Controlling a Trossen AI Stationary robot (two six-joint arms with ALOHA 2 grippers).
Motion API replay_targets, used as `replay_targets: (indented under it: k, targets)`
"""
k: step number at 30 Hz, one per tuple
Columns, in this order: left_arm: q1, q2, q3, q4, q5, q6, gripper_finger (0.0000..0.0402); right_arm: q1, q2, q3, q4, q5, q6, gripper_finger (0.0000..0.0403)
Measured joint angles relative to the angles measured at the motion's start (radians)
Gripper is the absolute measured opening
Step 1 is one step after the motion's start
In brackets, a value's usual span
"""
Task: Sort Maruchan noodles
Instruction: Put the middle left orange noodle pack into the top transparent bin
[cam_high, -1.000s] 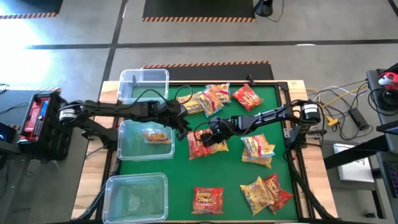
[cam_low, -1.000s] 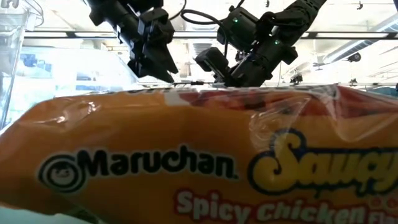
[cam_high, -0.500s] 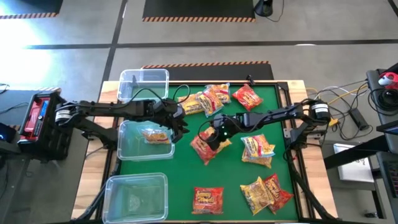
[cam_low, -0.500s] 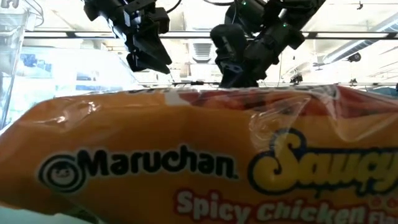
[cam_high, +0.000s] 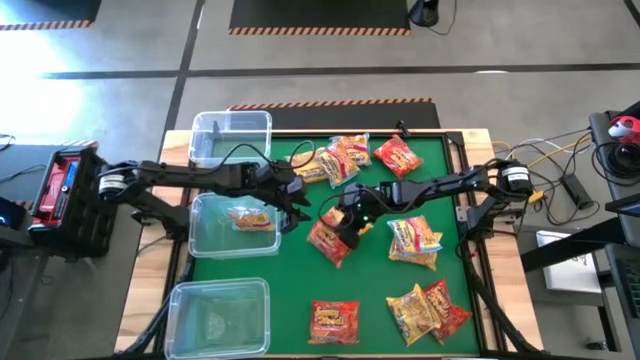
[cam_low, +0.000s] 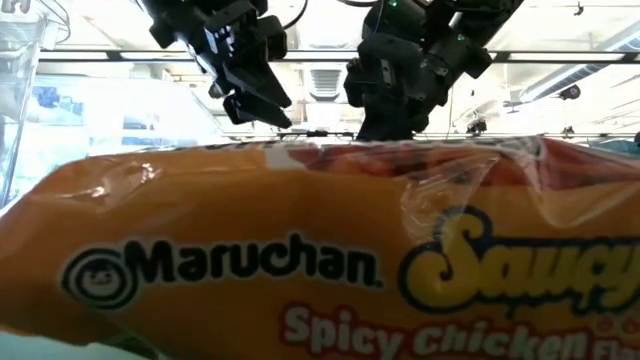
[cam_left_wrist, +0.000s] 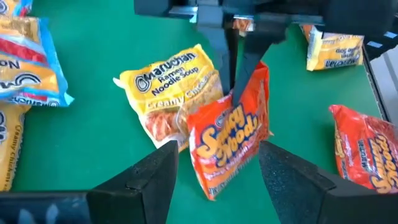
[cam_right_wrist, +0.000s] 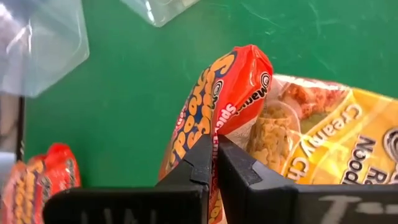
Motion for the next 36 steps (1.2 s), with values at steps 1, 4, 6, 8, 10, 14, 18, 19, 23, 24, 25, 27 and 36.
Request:
replay_targets:
  k: [1, 4, 6, 8, 10, 14, 18, 19, 23, 24, 25, 27, 36]
  targets:
    - [0.000, 0.009, 0.000, 0.000, 0.000, -0.001, 0.0208, 0.001, 0.000, 0.000, 0.000, -0.001, -0.031, 0.0008]
    - [-0.001, 0.037, 0.000, 0.004, 0.001, -0.001, 0.0208, 0.007, 0.001, 0.000, 0.001, 0.003, -0.097, 0.0008]
    - [-0.005, 0.054, 0.000, 0.008, 0.004, -0.001, 0.0208, 0.010, 0.001, 0.000, 0.003, 0.004, -0.128, 0.0008]
    - [-0.009, 0.072, 0.000, 0.016, 0.018, 0.000, 0.0208, 0.014, 0.001, 0.000, 0.005, 0.003, -0.161, 0.0008]
    - [-0.011, 0.089, 0.000, 0.038, 0.038, 0.003, 0.0208, 0.019, 0.001, 0.000, 0.009, 0.003, -0.196, 0.0008]
    - [-0.018, 0.128, 0.000, 0.114, 0.104, 0.004, 0.0208, 0.033, 0.002, 0.000, 0.038, 0.004, -0.256, 0.0008]
    - [-0.029, 0.162, 0.000, 0.146, 0.123, 0.004, 0.0208, 0.044, 0.002, 0.000, 0.090, 0.004, -0.271, 0.0008]
    - [-0.032, 0.170, 0.000, 0.149, 0.128, 0.004, 0.0208, 0.046, 0.002, 0.000, 0.100, 0.004, -0.271, 0.0008]
    - [-0.046, 0.206, 0.000, 0.149, 0.197, 0.001, 0.0208, 0.054, 0.002, 0.000, 0.120, 0.009, -0.271, 0.0008]
    - [-0.053, 0.212, 0.000, 0.151, 0.213, 0.001, 0.0208, 0.055, 0.002, 0.000, 0.119, 0.014, -0.271, 0.0008]
    - [-0.059, 0.217, 0.000, 0.152, 0.217, 0.000, 0.0208, 0.057, 0.002, 0.000, 0.119, 0.018, -0.271, 0.0008]
    - [-0.070, 0.231, 0.000, 0.155, 0.216, 0.000, 0.0208, 0.060, 0.002, 0.000, 0.119, 0.024, -0.270, 0.0008]
    - [-0.083, 0.321, 0.000, 0.235, 0.200, -0.055, 0.0208, 0.064, 0.002, 0.000, 0.121, 0.032, -0.267, 0.0008]
